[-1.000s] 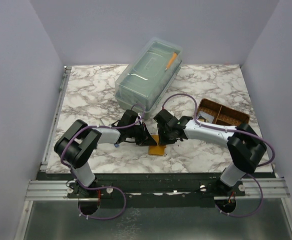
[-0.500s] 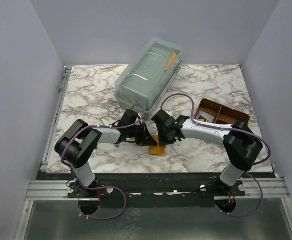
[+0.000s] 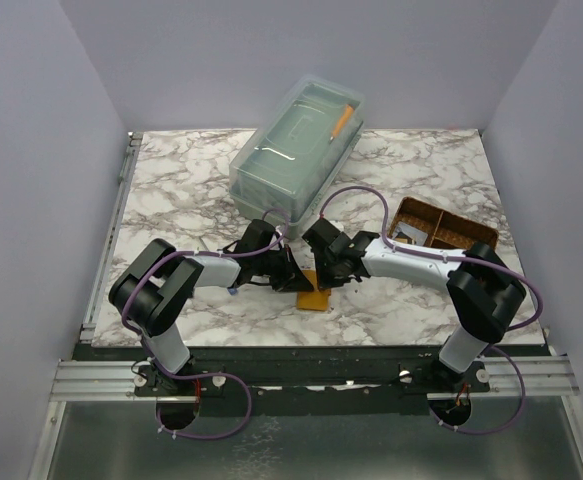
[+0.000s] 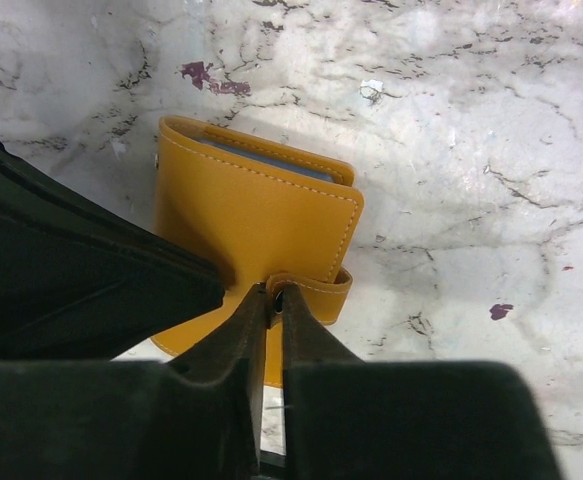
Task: Put the credit cards into the card holder
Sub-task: Close the card holder at the center of the board.
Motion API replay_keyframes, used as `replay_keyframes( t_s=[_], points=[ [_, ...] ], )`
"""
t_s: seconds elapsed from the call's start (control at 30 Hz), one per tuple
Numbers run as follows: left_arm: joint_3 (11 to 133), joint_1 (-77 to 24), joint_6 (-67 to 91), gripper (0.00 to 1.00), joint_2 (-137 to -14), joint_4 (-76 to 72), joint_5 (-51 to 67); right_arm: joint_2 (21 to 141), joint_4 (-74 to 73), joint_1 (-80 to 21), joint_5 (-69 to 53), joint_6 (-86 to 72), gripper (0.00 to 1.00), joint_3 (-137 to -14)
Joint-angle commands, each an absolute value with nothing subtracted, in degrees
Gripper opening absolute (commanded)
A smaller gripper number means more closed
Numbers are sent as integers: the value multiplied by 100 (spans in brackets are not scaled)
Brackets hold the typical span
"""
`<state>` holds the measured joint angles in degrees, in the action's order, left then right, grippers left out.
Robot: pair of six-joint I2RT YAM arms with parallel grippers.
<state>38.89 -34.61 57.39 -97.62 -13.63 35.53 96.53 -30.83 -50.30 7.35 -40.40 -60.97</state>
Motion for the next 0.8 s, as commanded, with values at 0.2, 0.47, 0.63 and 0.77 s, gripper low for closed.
replay_keyframes(
  t_s=[0.2, 0.47, 0.63, 0.77],
  points=[
    [4013, -3541, 5504, 2, -9925, -1400, 3507, 9596, -2758, -5074, 480, -4035, 23, -6080],
    [4006, -3542, 5496, 2, -9910, -1404, 3507, 9668, -2822, -5071, 470, -4017, 14, -6063],
    [4020, -3542, 5494, 2, -9914, -1398, 3511, 9716, -2769, -5072, 117, -3992, 10, -5991],
    [4033, -3542, 5495, 2, -9938, -1399, 3516, 9736, -2770, -5066, -138, -3992, 6, -5903]
  ],
)
